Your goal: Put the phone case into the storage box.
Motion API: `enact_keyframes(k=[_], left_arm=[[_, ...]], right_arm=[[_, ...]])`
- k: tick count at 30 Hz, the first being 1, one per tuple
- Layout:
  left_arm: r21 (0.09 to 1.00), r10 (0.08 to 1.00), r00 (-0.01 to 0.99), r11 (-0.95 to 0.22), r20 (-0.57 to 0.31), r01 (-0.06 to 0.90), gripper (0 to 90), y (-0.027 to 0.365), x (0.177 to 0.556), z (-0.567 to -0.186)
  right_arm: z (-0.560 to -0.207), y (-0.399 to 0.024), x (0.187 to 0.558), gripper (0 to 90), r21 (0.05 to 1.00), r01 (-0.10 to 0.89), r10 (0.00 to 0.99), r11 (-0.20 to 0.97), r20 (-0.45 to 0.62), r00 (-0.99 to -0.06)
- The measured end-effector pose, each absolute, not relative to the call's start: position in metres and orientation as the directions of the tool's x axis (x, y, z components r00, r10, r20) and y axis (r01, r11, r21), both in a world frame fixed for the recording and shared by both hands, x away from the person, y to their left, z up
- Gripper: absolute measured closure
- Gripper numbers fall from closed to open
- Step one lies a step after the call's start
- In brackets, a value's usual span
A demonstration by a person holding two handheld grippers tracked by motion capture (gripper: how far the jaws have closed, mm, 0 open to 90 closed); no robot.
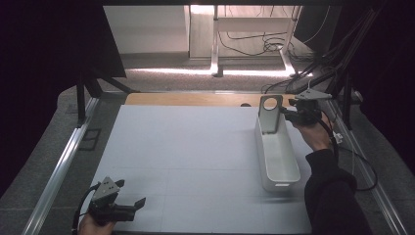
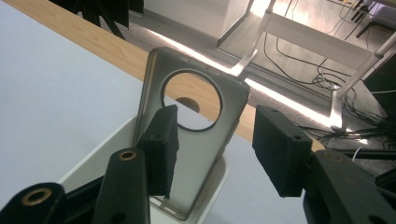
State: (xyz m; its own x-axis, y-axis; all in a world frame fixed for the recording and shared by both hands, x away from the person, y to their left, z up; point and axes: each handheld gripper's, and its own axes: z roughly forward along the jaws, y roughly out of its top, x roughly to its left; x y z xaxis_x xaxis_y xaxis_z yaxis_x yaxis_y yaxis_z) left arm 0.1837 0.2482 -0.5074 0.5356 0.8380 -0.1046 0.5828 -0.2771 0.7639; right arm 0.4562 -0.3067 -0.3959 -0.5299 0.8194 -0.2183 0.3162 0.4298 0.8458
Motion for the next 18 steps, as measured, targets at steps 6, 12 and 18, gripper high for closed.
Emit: enact_keyframes(k=[6,12,18], left_arm=[[0.764,0.838,0.535,-0.275,-0.107,0.584,1.9,0.248,0.184,-0.507],[0.764,0.839,0.534,-0.274,-0.108,0.585,1.9,0.248,0.184,-0.507],[0.763,0.839,0.532,-0.272,-0.11,0.586,1.9,0.248,0.184,-0.508]], right_arm=[[-0.399,-0.304,0.45,45.4,0.846,0.334,0.823,0.416,-0.193,-0.534],[-0.4,-0.301,0.443,41.9,0.849,0.351,0.828,0.394,-0.163,-0.536],[-0.403,-0.299,0.437,37.6,0.846,0.384,0.832,0.37,-0.117,-0.543]])
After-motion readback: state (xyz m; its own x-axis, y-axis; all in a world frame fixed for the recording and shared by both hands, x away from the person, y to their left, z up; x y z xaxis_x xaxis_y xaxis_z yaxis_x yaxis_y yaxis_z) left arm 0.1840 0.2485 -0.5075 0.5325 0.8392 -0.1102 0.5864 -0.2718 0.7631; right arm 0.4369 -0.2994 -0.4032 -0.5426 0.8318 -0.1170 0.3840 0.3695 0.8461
